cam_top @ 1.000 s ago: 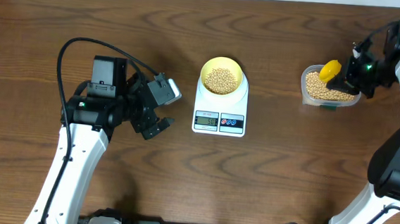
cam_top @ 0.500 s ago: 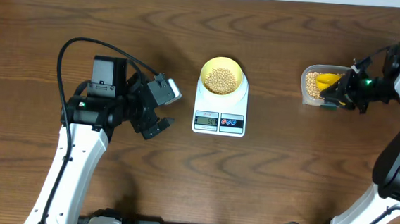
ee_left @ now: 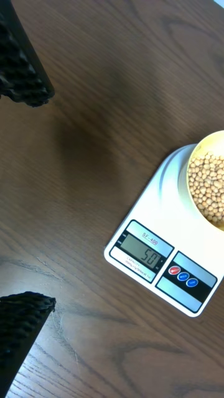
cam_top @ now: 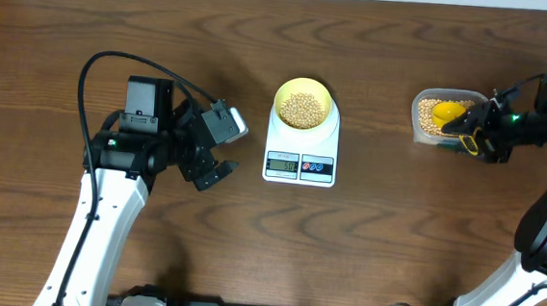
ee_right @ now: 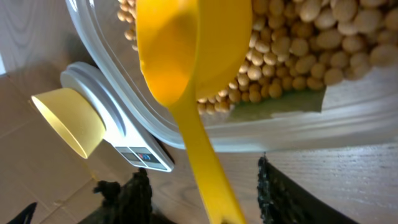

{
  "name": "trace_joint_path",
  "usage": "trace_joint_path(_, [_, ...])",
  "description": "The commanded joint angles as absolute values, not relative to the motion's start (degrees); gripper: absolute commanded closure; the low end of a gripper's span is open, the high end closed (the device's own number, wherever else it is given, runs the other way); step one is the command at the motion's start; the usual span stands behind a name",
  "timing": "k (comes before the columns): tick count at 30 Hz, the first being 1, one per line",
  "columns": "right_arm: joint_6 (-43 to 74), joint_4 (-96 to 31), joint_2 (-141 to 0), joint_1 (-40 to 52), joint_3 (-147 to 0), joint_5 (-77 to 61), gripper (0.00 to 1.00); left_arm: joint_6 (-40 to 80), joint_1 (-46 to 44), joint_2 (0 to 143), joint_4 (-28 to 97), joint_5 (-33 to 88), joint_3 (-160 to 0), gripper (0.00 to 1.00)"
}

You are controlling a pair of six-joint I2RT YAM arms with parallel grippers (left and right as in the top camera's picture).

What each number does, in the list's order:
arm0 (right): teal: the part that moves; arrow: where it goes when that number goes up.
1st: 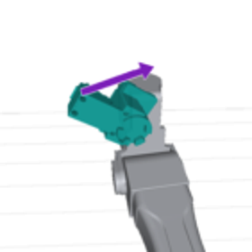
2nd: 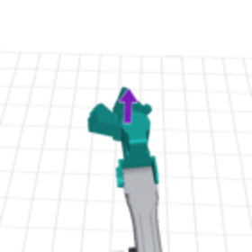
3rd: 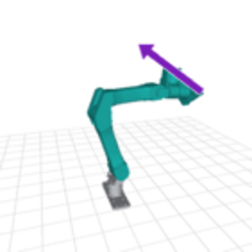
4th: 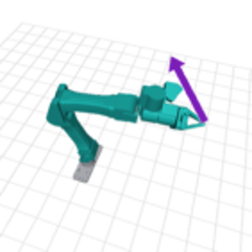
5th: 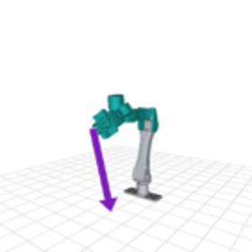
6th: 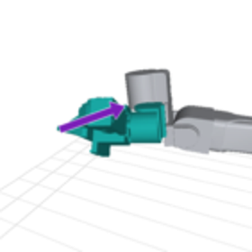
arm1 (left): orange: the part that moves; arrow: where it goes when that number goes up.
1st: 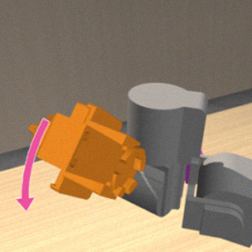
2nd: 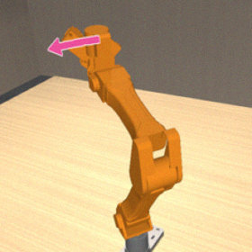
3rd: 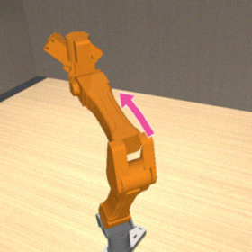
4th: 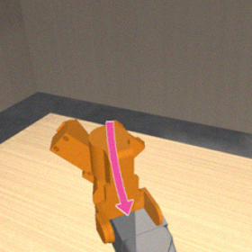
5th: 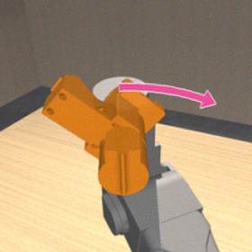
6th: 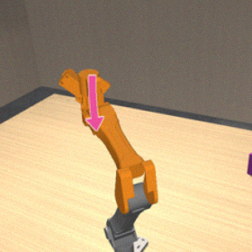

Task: Scoop item into bowl and weigh 50g on scale
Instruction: 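Open the right gripper to release the yellow scoop in the tub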

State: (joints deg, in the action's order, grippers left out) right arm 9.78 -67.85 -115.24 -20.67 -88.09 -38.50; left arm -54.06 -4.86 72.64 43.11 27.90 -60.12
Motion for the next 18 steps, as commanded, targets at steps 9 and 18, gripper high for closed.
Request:
trace_joint_path(9, [9.17,-71.88,-112.42,-21.26,-88.23,-29.15,0.45,-54.61,-4.62,72.99,43.24,27.55,-59.61,0.02])
trace_joint_path(18, [9.56,-71.70,-104.09,-21.82,-88.23,-24.29,0.45,-54.61,-4.62,72.99,43.24,27.55,-59.61,0.02])
